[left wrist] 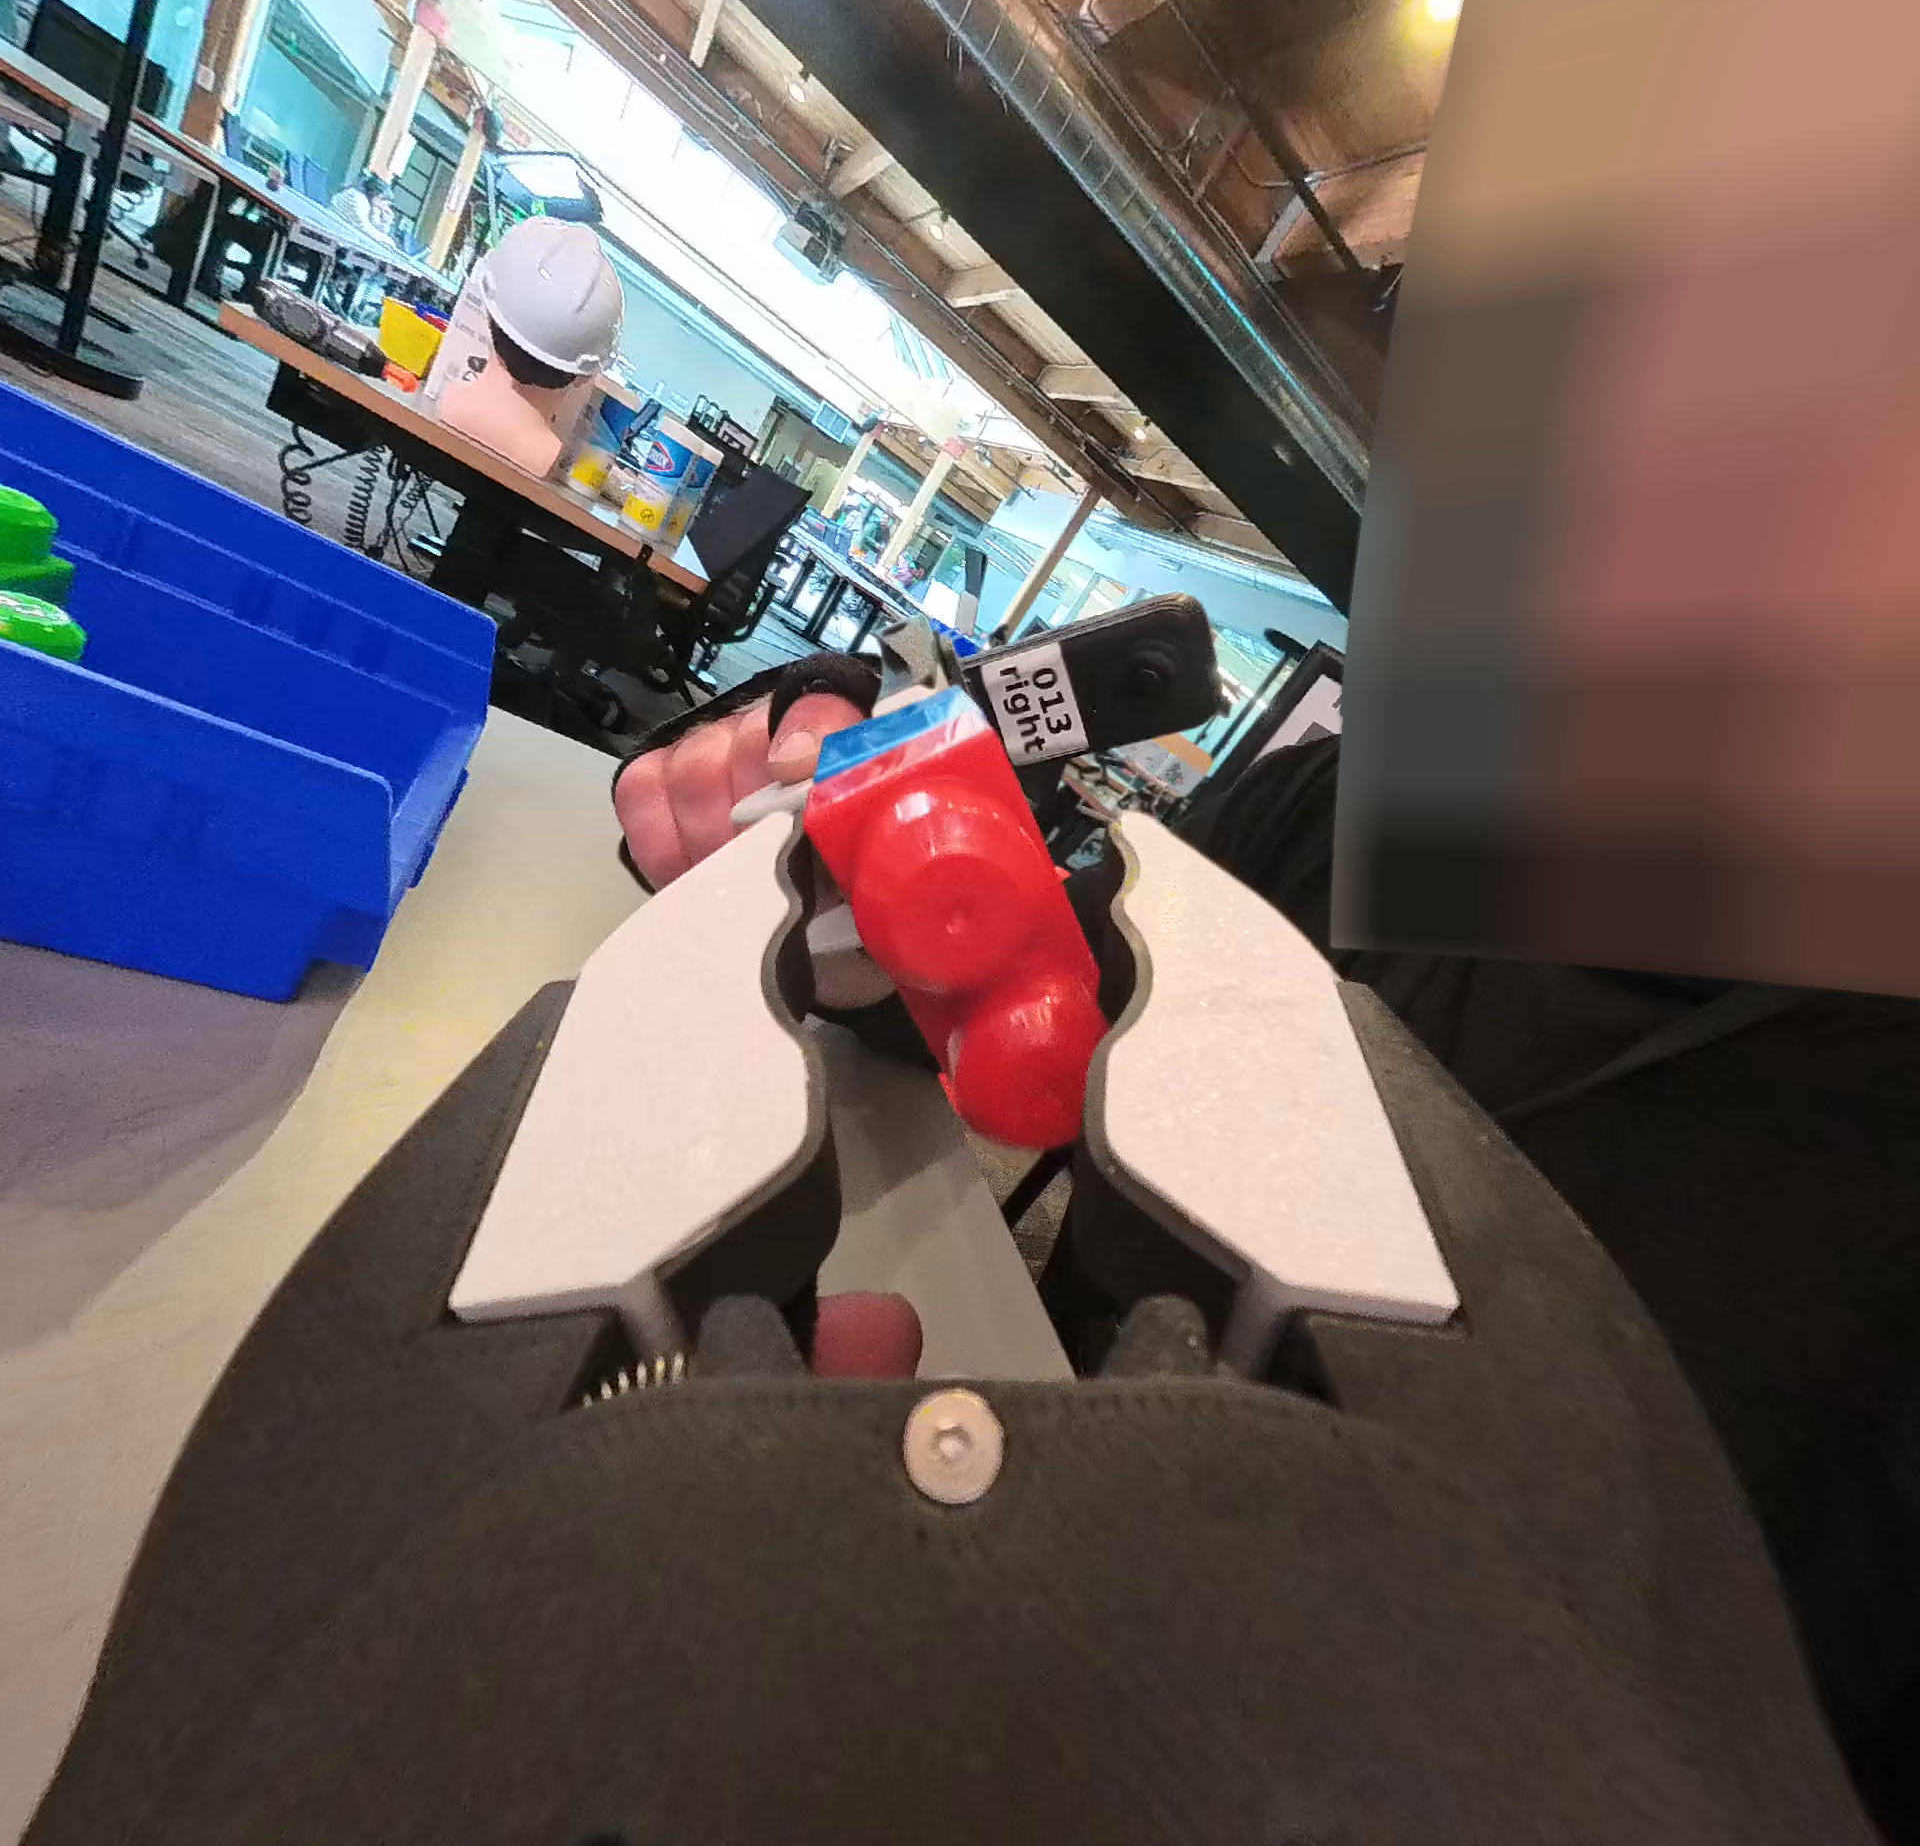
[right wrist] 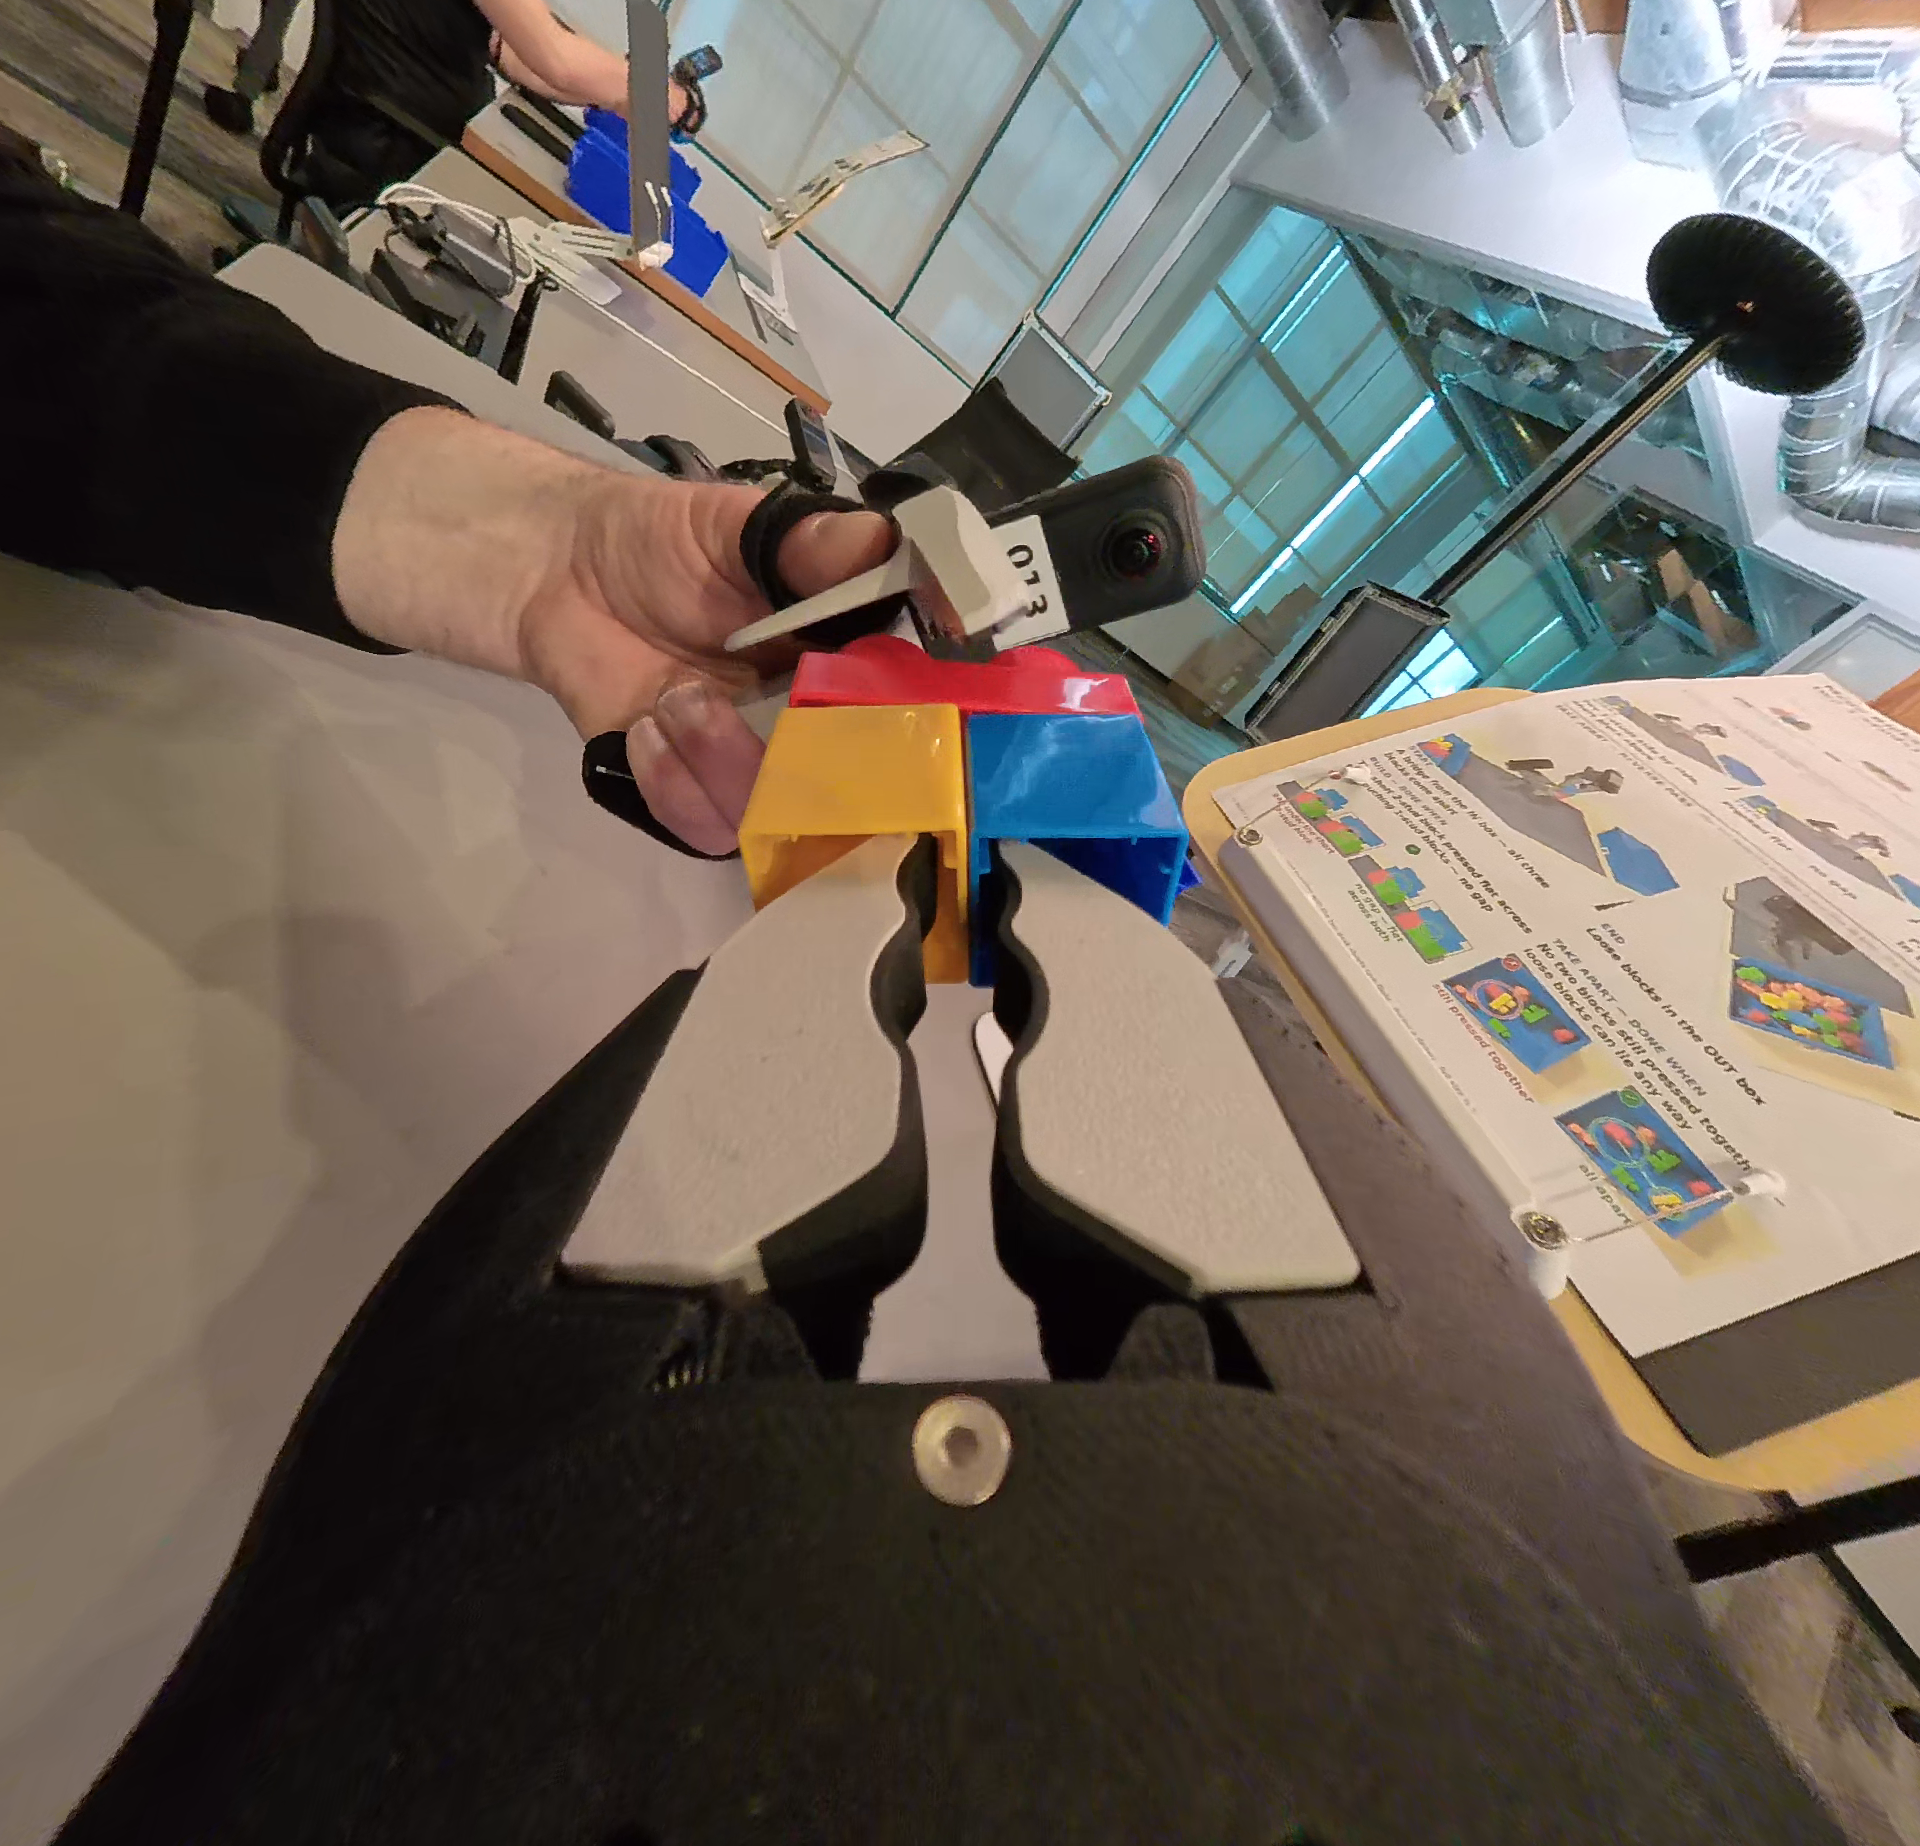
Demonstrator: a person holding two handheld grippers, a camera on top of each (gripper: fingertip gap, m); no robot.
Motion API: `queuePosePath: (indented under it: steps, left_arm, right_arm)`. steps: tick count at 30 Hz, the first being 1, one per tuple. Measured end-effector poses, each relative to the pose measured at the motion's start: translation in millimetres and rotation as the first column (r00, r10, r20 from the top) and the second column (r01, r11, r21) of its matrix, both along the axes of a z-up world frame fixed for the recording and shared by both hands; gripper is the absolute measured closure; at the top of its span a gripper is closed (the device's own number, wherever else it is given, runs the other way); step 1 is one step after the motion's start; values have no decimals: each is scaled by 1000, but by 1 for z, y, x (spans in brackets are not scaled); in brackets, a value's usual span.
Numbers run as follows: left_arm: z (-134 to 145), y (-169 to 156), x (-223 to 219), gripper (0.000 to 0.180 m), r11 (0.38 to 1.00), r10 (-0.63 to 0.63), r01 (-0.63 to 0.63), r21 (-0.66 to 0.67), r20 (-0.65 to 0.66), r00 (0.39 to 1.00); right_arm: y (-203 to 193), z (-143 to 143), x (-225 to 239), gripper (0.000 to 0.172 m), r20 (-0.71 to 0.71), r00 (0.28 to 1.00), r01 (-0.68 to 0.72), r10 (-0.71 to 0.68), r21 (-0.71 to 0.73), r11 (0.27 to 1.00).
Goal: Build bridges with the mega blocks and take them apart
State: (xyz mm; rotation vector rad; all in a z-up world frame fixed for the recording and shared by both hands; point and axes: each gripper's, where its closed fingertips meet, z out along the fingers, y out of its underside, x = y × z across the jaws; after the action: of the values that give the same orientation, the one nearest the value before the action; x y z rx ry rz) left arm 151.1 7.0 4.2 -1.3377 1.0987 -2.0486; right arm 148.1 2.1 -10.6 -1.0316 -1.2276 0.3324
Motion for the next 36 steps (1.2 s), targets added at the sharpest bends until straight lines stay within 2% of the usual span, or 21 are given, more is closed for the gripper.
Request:
queuePosePath:
  steps: [7,13,28,36]
  left_arm:
    - [-7,-2,-3,135,997,5,-1,71,-64,998]
    - [-10,0,0,138,992,48,-39,118,-69,996]
    - [-6,2,5,140,977,123,-121,177,-1,992]
    - [0,0,6,141,972,130,-133,193,29,991]
  right_arm:
    - [5,4,7,164,-26,999,33,-32,7,999]
    - [8,2,9,163,-41,999,33,-34,-16,999]
    - [11,6,12,162,-91,995,40,-44,-41,998]
    - [9,12,15,161,-69,997,42,-42,12,999]
